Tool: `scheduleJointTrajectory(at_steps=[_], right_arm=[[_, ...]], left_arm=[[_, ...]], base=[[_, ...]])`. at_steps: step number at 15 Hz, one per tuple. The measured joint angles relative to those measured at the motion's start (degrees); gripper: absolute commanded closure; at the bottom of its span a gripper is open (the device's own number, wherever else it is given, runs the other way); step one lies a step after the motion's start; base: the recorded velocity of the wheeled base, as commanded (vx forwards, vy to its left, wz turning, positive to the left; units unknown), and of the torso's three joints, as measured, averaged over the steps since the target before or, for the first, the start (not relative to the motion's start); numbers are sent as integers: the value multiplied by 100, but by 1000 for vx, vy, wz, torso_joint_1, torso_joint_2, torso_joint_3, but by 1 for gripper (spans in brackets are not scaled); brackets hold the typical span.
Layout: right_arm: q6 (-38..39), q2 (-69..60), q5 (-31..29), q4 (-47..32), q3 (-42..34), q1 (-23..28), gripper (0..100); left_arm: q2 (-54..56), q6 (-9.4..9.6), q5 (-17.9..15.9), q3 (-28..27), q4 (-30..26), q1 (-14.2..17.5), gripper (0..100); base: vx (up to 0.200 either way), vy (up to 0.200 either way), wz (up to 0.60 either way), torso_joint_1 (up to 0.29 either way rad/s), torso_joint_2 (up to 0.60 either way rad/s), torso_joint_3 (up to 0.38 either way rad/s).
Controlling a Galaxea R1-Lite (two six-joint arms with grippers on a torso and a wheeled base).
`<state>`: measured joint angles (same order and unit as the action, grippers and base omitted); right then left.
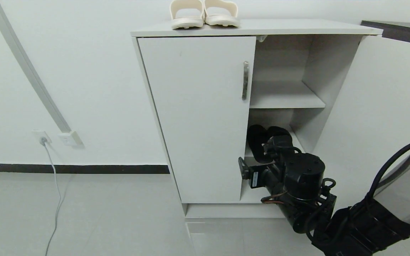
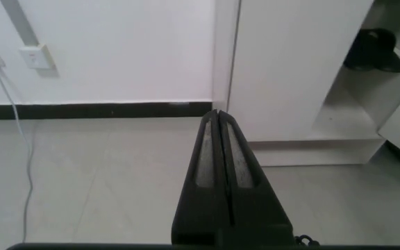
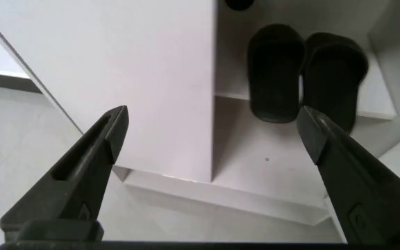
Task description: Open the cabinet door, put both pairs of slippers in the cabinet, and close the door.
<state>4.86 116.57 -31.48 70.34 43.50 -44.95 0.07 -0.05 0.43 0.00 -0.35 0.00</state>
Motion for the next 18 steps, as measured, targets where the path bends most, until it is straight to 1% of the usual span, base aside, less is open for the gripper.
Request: scheduleJointTrajectory(at_steps=[2, 10, 13, 18], right_arm=[[-7, 7, 0, 27, -1, -1, 0], [-5, 17, 11, 202, -135, -15, 0], [-290, 22, 52, 485, -391, 13, 0], [-312, 61, 57, 523, -478, 24, 0]], left_arm=[[0, -2, 0, 0, 2, 0, 100], [0, -2, 15, 0, 0, 0, 100], [0, -2, 17, 0, 2, 0, 100], [0, -2, 17, 0, 0, 0, 100]], base=[[0, 200, 0, 5, 0, 2], [0, 0, 0, 0, 0, 0], [0, 0, 0, 0, 0, 0], [0, 0, 0, 0, 0, 0]])
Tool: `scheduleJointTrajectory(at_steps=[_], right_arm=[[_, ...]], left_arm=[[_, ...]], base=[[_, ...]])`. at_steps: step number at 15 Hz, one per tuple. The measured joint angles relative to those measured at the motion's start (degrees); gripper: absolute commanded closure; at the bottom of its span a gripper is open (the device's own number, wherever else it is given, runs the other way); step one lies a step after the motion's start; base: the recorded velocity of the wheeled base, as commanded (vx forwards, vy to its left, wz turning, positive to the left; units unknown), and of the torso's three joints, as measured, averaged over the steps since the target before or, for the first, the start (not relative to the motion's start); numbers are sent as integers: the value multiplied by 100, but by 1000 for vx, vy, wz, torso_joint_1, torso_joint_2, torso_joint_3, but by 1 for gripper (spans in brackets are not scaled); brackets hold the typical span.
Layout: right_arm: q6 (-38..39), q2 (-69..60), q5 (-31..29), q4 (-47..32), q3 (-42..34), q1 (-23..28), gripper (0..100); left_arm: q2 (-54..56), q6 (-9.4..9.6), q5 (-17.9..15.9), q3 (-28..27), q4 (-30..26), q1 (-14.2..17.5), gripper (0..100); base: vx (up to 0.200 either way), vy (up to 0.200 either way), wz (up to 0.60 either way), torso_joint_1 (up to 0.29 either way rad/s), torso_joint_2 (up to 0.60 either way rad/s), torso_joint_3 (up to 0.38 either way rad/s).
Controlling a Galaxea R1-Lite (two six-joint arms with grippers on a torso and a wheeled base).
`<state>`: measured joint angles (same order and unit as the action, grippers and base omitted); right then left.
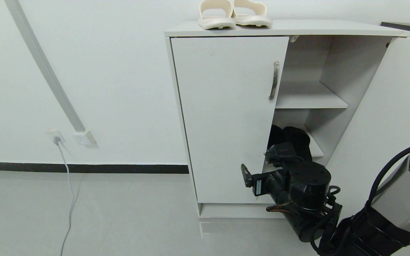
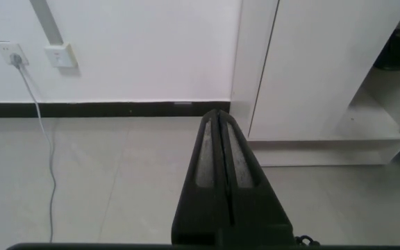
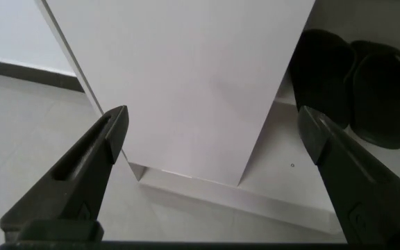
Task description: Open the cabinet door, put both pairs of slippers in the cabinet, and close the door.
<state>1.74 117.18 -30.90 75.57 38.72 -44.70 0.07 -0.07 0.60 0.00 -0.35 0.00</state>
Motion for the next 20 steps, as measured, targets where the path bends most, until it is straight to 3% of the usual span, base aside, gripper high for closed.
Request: scheduleJointTrajectory(at_steps=[6, 20], right_arm=[[0, 16, 9, 9, -5, 0, 0], [2, 82, 26, 6, -29, -2, 0]], left_arm=[[0, 0, 0, 0, -2, 0, 100], [0, 7, 0, 0, 0, 0, 100]], base=[[0, 0, 0, 0, -17, -20], [0, 0, 0, 79, -419, -341]])
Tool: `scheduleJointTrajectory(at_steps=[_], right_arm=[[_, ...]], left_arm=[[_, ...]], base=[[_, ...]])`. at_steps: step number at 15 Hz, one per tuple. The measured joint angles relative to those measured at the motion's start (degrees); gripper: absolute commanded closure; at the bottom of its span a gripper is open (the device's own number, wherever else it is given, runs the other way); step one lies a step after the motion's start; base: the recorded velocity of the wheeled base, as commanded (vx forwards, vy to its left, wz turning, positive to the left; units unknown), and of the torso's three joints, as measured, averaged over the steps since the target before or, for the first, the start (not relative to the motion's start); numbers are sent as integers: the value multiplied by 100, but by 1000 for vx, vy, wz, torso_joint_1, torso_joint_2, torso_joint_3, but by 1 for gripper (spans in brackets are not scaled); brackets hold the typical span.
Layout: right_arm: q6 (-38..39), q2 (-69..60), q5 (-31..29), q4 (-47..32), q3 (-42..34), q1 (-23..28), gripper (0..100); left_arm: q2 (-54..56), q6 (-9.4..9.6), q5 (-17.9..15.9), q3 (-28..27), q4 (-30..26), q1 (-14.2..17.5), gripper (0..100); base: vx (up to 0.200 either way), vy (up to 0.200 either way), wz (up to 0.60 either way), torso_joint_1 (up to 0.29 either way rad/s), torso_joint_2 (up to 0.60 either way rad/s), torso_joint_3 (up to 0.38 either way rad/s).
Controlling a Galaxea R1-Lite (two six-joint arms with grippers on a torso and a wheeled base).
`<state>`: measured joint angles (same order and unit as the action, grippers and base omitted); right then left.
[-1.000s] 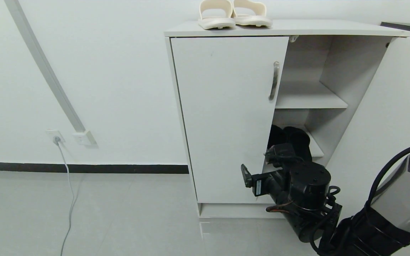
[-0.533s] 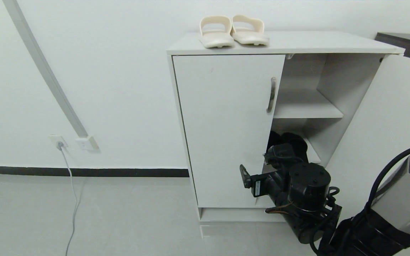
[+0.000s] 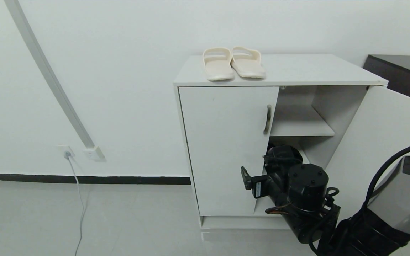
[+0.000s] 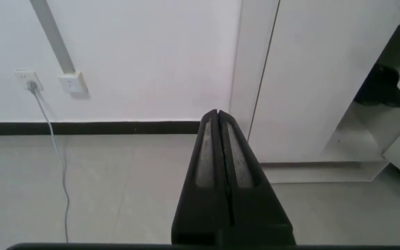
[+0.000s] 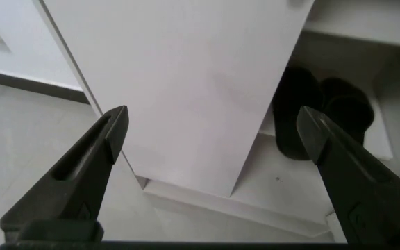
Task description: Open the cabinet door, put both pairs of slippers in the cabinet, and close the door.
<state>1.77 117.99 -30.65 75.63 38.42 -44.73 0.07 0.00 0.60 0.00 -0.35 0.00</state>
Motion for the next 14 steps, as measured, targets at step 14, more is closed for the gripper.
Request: scheduleJointTrajectory(at_steps=[14], right_arm=[[-11, 23, -4, 29, -54, 2, 0]], left_arm=[[0, -2, 0, 0, 0, 0, 100]], base=[[0, 0, 0, 196, -514, -319]])
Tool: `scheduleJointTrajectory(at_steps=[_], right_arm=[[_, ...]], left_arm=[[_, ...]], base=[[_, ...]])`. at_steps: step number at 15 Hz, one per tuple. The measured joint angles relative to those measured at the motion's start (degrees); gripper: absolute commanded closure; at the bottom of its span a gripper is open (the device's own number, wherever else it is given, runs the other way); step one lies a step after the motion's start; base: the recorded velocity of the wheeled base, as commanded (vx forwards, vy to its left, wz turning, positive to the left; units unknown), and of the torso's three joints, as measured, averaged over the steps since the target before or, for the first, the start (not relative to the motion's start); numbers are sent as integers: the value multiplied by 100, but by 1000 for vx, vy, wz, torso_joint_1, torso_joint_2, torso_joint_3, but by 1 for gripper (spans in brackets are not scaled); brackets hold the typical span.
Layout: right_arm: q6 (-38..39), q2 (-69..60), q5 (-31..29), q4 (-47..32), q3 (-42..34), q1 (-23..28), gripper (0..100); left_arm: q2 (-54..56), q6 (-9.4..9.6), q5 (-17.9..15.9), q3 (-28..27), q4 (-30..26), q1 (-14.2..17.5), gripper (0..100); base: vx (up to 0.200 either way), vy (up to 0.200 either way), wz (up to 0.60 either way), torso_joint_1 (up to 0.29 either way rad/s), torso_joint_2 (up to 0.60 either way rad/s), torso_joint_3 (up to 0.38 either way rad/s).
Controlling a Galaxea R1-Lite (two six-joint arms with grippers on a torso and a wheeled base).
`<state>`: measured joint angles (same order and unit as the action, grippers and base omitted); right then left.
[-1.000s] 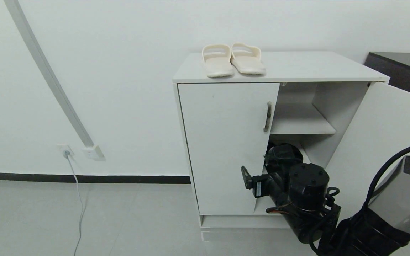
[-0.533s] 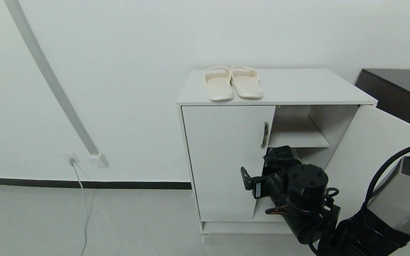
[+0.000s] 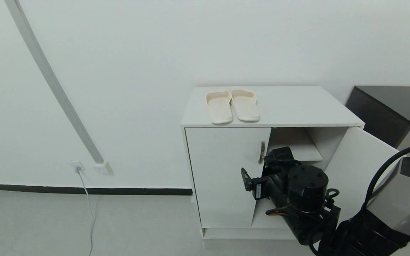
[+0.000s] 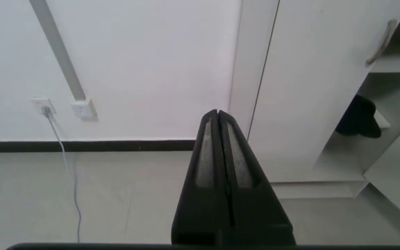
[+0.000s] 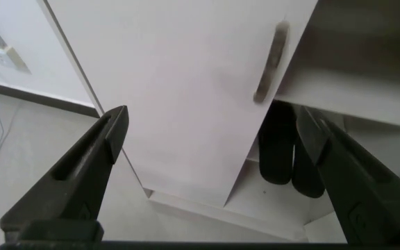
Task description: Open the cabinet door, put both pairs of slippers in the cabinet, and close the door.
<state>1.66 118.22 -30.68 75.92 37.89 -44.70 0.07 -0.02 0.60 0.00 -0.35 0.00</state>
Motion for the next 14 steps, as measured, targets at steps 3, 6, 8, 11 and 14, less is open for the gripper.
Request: scheduleJointTrajectory(at_steps=[3, 6, 8, 11, 14], right_arm=[[1, 0, 0, 0, -2, 0, 0], [0, 7, 0, 0, -21, 0, 0], [1, 18, 9, 0, -29, 0, 0], [9, 40, 12, -2, -29, 5, 0], [4, 63, 6, 0, -43, 22, 0]], left_arm=[[0, -2, 0, 0, 0, 0, 100], [0, -5, 0, 0, 2, 0, 100], [0, -2, 0, 0, 2, 0, 100], [0, -7, 0, 0, 0, 0, 100], [0, -13, 0, 0, 0, 0, 100]], base=[[0, 0, 0, 250, -580, -333], [0, 0, 0, 258, -580, -323], [0, 0, 0, 195, -430, -239], [0, 0, 0, 180, -390, -211], [0, 0, 0, 163, -359, -190]])
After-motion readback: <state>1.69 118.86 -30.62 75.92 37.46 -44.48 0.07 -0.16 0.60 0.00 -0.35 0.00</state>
